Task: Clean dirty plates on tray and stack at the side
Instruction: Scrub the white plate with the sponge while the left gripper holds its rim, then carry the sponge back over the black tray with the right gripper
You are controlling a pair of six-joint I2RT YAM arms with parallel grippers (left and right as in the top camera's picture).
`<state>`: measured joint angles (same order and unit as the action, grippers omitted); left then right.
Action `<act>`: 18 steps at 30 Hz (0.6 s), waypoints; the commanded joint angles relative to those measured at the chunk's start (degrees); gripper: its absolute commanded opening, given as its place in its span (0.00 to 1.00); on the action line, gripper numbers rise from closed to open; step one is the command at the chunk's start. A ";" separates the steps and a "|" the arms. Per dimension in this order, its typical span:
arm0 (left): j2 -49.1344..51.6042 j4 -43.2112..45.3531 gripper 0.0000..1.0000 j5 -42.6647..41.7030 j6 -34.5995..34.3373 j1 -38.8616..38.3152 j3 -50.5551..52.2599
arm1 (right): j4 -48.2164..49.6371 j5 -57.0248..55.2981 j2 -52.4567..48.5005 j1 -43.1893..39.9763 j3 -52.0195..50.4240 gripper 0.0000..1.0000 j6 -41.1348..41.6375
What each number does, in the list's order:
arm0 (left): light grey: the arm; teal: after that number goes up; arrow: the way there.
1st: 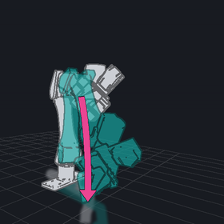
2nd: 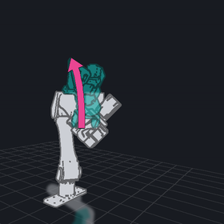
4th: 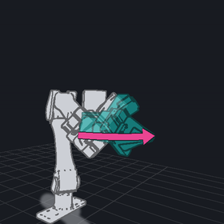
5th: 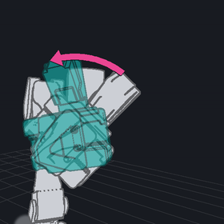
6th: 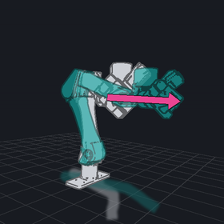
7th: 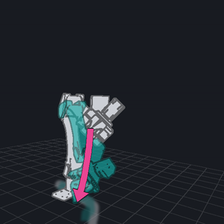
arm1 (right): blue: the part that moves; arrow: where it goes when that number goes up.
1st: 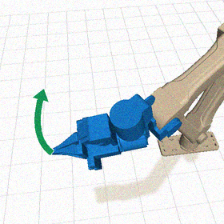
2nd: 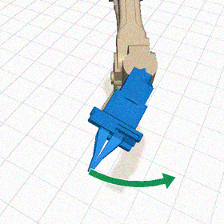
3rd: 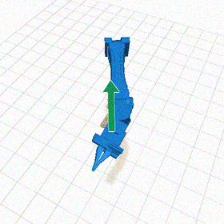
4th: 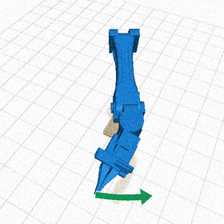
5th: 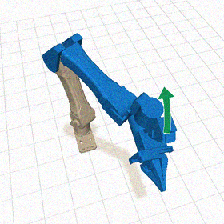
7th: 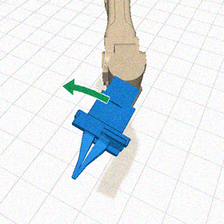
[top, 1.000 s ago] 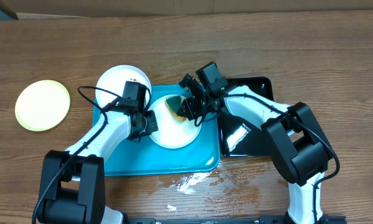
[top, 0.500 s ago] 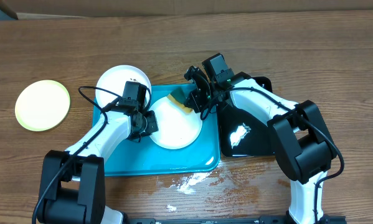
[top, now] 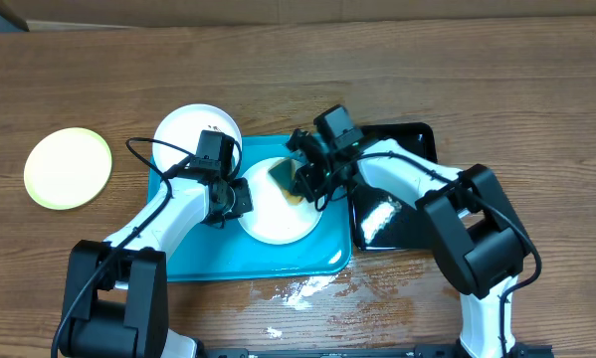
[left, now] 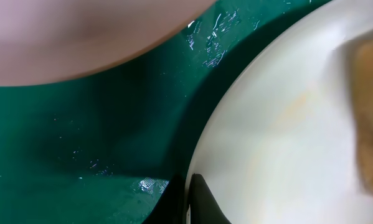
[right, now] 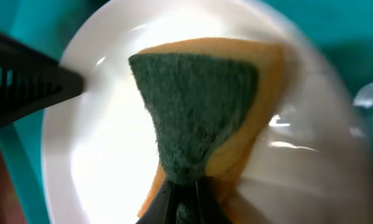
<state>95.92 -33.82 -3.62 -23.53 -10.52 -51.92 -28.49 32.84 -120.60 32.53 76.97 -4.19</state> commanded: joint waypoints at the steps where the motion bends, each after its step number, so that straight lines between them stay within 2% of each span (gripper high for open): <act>1: 0.72 0.04 0.04 0.61 0.83 -0.37 -0.33 | -0.70 3.74 0.09 3.17 -1.27 0.04 -0.11; 7: 0.72 0.02 0.04 0.61 0.83 -0.37 -0.33 | -3.96 6.99 2.23 0.44 4.37 0.04 2.08; 13: 0.72 -0.26 0.04 0.72 1.64 -0.37 -0.37 | -11.50 8.81 8.59 -7.56 13.05 0.04 4.42; 18: 0.70 -3.48 0.04 1.99 2.19 -0.37 -2.43 | -16.55 7.15 14.53 -13.84 14.25 0.04 5.31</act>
<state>95.92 -35.27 -3.79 -23.31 -10.52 -52.34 -42.89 39.81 -112.27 21.91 89.32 -0.03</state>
